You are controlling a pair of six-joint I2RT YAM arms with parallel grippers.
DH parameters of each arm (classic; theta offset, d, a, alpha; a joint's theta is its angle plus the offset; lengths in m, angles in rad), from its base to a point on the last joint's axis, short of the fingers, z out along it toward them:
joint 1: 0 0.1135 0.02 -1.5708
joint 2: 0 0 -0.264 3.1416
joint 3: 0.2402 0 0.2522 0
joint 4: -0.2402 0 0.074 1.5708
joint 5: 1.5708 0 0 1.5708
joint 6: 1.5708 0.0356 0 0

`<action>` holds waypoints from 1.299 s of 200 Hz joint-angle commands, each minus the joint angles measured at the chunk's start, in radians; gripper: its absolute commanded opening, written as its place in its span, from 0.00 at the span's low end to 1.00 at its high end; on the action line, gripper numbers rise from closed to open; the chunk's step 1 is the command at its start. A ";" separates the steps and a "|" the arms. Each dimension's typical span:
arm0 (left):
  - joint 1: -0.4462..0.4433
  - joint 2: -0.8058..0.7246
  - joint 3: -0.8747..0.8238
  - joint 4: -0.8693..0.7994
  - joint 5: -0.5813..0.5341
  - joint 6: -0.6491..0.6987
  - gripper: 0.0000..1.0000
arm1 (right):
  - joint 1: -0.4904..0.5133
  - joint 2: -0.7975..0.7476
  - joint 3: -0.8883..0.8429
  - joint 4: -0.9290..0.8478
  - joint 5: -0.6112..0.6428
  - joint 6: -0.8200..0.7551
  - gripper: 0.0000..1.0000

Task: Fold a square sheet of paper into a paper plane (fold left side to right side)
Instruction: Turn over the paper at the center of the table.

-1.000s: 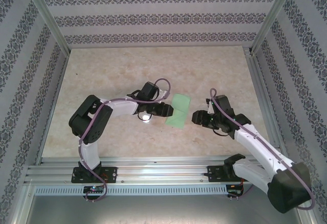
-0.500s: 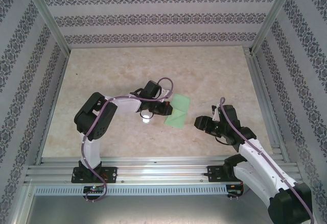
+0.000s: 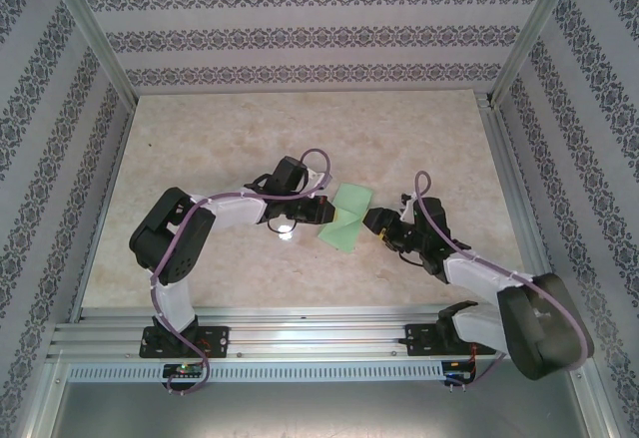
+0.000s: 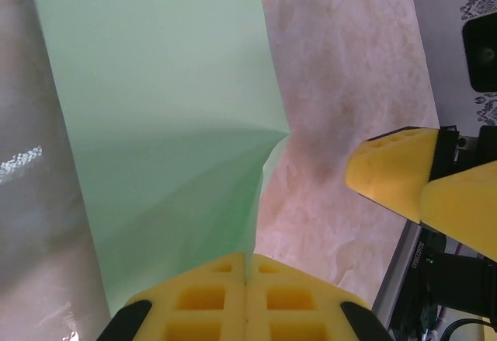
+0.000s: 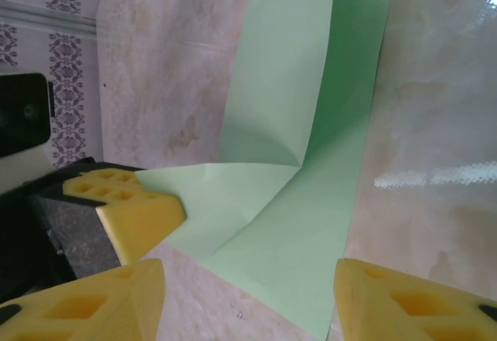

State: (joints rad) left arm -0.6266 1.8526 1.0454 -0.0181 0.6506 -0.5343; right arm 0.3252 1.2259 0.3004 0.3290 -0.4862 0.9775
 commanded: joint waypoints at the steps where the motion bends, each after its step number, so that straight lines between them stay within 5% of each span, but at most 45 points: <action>1: 0.009 -0.027 -0.006 0.054 0.024 -0.021 0.02 | 0.007 0.096 0.026 0.224 -0.021 0.077 0.60; 112: 0.015 0.016 -0.001 0.045 0.013 -0.033 0.03 | 0.035 0.500 0.091 0.680 -0.066 0.223 0.41; 177: 0.019 0.052 0.011 0.015 -0.026 -0.028 0.04 | 0.035 0.485 0.101 0.604 -0.065 0.185 0.35; 260: 0.020 0.048 0.010 0.018 -0.023 -0.024 0.13 | 0.035 0.455 0.115 0.504 -0.051 0.140 0.12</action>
State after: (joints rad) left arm -0.6167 1.9137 1.0473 -0.0090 0.6296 -0.5594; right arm 0.3534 1.7153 0.3931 0.8680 -0.5442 1.1660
